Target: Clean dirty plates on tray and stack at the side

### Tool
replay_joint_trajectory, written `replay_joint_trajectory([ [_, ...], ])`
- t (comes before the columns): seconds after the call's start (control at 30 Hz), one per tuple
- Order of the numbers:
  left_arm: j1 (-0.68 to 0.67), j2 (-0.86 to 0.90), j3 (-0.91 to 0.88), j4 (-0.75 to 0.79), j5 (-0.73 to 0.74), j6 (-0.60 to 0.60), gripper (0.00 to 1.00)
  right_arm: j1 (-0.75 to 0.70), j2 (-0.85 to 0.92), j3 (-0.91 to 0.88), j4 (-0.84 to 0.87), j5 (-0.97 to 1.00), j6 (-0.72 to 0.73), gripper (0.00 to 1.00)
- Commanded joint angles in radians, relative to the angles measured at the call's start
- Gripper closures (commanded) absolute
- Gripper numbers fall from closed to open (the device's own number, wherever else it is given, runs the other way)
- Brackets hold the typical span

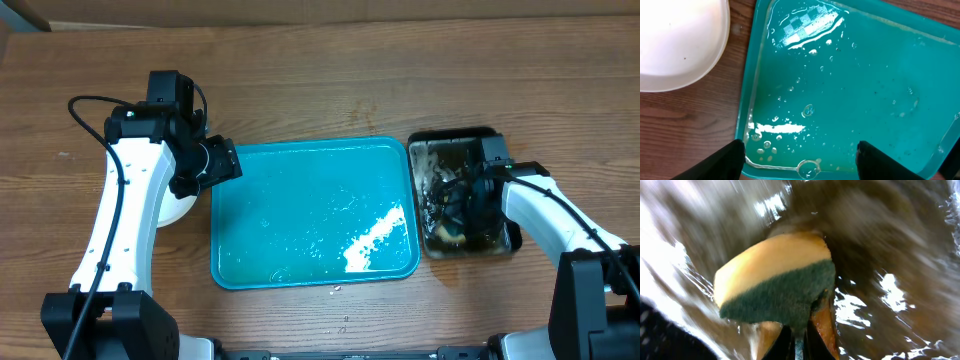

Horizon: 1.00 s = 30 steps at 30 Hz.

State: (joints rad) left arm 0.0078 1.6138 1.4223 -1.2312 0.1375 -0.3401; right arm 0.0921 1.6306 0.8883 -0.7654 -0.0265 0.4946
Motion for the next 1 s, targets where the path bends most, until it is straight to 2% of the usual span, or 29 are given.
replay_joint_trajectory([
  [0.0, -0.002, -0.021, 0.02, -0.006, -0.014, 0.011, 0.28, 0.0, 0.003, 0.003, 0.093, -0.081, 0.025, 0.96],
  [0.1, -0.002, -0.021, 0.02, -0.006, -0.014, 0.011, 0.28, 0.017, 0.003, 0.003, 0.133, -0.232, -0.016, 0.96],
  [0.17, -0.002, -0.021, 0.02, -0.006, -0.014, 0.011, 0.28, 0.035, 0.003, 0.003, 0.093, -0.243, -0.058, 0.96],
  [0.27, -0.002, -0.021, 0.02, -0.006, -0.014, 0.011, 0.28, 0.049, 0.003, 0.003, -0.036, -0.106, -0.061, 0.96],
  [0.37, -0.002, -0.021, 0.02, -0.006, -0.015, 0.011, 0.28, 0.044, 0.003, 0.003, -0.149, 0.121, -0.049, 0.96],
  [0.5, -0.002, -0.021, 0.02, -0.006, -0.015, 0.011, 0.28, 0.014, 0.003, 0.003, -0.14, 0.265, -0.049, 0.96],
  [0.57, -0.002, -0.021, 0.02, -0.007, -0.015, 0.011, 0.28, 0.0, 0.003, 0.003, -0.074, 0.226, -0.049, 0.96],
  [0.73, -0.002, -0.021, 0.02, -0.012, -0.015, 0.011, 0.28, 0.004, 0.003, 0.003, 0.025, -0.015, -0.058, 0.96],
  [0.97, -0.002, -0.021, 0.02, -0.01, -0.015, 0.011, 0.28, 0.047, 0.003, 0.003, -0.064, -0.06, -0.058, 0.96],
])
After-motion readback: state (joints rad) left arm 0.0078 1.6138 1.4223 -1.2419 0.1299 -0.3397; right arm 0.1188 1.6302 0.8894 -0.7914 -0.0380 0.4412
